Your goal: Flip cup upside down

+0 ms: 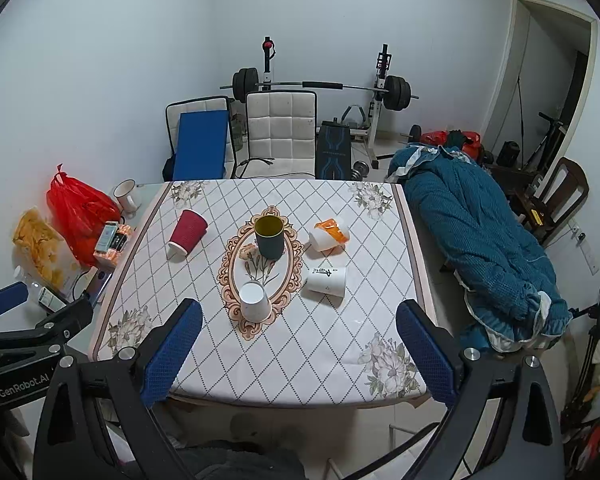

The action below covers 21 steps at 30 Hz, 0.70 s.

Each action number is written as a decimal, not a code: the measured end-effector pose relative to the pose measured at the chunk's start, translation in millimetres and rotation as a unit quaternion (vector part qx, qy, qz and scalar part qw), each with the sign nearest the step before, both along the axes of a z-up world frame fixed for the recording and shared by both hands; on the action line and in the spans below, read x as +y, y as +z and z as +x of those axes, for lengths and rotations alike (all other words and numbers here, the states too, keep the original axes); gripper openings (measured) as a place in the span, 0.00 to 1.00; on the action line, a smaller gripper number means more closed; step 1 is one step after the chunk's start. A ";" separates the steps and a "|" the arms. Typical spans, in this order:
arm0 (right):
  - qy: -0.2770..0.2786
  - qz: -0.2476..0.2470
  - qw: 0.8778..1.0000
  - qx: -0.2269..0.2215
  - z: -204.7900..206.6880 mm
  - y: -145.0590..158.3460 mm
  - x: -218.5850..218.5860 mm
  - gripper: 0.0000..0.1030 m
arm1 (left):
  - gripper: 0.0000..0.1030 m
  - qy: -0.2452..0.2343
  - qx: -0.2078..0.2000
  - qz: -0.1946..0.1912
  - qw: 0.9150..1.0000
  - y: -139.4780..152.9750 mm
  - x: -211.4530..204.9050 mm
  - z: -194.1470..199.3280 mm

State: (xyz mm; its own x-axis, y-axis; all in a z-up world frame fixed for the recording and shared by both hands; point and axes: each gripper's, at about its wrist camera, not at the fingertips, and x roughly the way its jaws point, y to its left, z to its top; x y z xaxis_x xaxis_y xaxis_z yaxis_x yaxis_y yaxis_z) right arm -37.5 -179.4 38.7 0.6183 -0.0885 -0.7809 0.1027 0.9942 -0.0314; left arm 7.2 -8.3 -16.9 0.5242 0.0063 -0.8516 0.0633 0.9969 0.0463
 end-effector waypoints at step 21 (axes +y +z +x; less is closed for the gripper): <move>0.003 0.014 1.000 0.011 17.1 -12.2 -10.6 0.97 | 0.99 0.006 -0.002 0.003 1.000 1.1 -4.8 8.1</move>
